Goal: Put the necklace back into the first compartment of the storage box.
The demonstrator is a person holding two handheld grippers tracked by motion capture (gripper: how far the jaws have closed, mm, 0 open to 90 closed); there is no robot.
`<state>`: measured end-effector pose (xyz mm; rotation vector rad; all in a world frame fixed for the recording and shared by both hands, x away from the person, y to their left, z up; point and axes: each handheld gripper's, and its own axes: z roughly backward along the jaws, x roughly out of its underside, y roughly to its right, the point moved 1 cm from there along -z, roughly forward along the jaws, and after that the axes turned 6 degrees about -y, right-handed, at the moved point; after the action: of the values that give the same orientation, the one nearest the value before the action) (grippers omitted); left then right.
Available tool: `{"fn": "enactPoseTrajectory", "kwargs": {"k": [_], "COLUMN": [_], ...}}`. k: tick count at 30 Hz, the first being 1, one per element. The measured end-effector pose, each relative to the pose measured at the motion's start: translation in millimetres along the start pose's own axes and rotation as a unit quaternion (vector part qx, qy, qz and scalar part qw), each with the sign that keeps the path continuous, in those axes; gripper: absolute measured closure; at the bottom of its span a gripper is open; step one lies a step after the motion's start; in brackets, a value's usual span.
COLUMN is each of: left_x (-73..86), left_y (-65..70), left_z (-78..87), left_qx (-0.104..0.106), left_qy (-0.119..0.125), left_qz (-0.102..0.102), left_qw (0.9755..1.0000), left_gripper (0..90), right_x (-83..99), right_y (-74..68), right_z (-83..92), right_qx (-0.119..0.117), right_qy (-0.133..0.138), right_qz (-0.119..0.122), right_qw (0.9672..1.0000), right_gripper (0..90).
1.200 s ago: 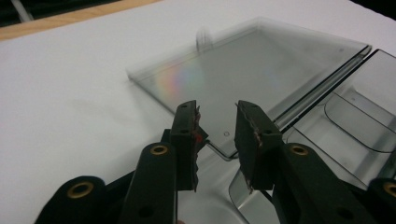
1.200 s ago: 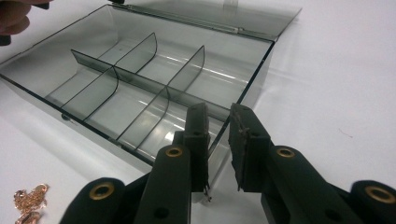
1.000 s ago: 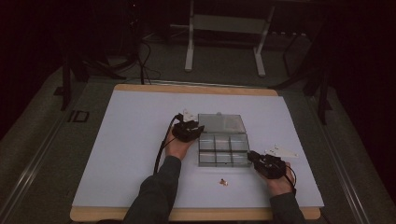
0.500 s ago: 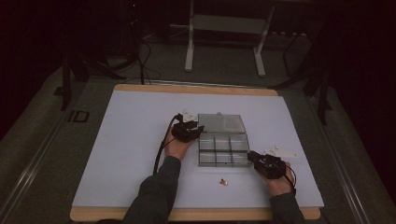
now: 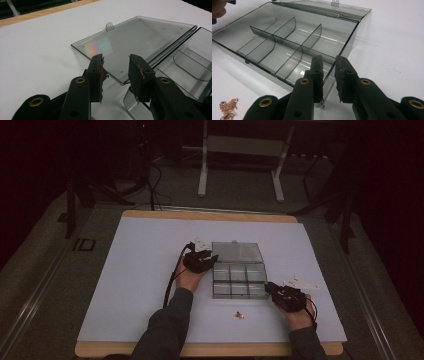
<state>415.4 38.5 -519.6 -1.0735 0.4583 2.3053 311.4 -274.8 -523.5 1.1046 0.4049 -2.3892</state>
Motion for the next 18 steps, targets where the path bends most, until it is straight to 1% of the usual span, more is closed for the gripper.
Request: {"fn": "enactPoseTrajectory", "kwargs": {"k": [9,12,18], "left_x": [6.1,8.2,12.3], "left_y": [-0.2,0.4,-1.6], "left_z": [8.2,11.7,22.3], "left_qx": [0.003,0.003,0.007], "left_qy": [0.002,0.002,0.007], "left_qz": [-0.001,-0.007,-0.003], "left_qw": [1.0000,1.0000,0.9999], "left_gripper": [64.5,64.5,64.2], "right_x": [-0.5,-0.6,-1.1], "right_y": [0.4,0.5,0.8], "right_z": [-0.5,-0.7,-0.8], "right_qx": [0.000,0.000,0.000], "right_qy": [0.000,0.001,0.001], "right_qz": [-0.001,-0.002,-0.001], "right_qw": [1.0000,1.0000,1.0000], "right_gripper": [77.0,77.0,77.3]}}
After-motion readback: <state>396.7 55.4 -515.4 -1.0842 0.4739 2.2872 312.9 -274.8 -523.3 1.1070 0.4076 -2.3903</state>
